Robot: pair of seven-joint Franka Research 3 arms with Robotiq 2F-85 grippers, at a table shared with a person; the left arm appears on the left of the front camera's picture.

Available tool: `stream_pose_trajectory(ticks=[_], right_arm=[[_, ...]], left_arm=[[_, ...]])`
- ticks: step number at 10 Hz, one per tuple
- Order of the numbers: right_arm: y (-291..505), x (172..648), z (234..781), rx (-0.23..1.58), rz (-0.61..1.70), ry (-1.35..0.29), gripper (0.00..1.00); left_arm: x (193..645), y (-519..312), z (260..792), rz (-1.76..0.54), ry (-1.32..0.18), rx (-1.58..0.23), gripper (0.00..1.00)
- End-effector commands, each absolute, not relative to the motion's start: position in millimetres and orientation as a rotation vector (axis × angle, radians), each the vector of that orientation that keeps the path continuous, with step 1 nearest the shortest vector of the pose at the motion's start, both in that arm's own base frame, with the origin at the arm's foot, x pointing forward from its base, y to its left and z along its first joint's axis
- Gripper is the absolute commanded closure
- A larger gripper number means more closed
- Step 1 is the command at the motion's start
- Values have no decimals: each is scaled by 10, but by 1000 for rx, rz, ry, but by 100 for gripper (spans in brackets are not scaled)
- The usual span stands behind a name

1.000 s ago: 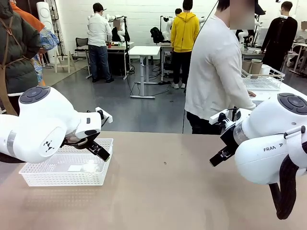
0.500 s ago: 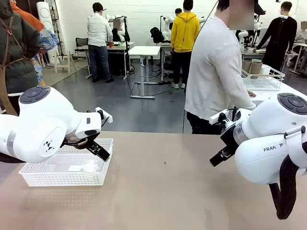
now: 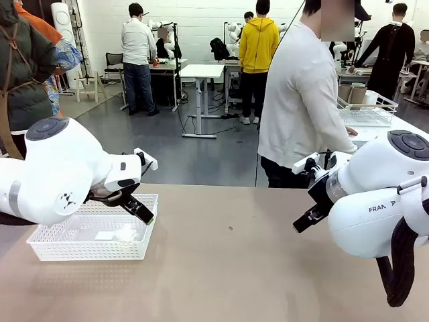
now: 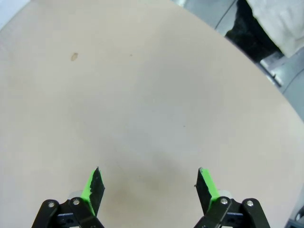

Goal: Clean and organize the cups into the basket.
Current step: Pick up the Organizing basket and move it to the center of the table, then pick up the Reusable plastic cup from the right side of the table and place it inside the Organizing basket.

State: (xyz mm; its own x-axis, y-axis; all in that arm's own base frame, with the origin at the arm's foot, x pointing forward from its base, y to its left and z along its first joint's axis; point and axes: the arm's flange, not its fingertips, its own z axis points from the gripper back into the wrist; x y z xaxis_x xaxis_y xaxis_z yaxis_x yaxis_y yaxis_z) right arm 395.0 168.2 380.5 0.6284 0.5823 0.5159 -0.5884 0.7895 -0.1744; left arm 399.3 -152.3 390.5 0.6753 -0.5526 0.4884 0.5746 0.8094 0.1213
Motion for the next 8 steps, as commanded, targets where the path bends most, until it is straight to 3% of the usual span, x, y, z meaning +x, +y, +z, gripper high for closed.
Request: stream_pose_trajectory(ticks=[1,4,6,7,8], right_arm=[[1710,3350,4205,-91,685,-612,0],[1614,2416,4561,-198,641,-546,0],[1602,1901,4664,-226,651,-601,0],[1564,1836,4661,-199,648,-636,0],[1972,2702,5177,-222,657,-571,0]], left_arm=[[3611,-1322,4698,-719,-512,-43,0],[2903,-1123,5250,-825,-474,-18,0],[2693,-1067,5351,-845,-493,-26,0],[2741,-1063,5312,-818,-508,18,0],[2780,-1120,5509,-821,-483,-20,0]])
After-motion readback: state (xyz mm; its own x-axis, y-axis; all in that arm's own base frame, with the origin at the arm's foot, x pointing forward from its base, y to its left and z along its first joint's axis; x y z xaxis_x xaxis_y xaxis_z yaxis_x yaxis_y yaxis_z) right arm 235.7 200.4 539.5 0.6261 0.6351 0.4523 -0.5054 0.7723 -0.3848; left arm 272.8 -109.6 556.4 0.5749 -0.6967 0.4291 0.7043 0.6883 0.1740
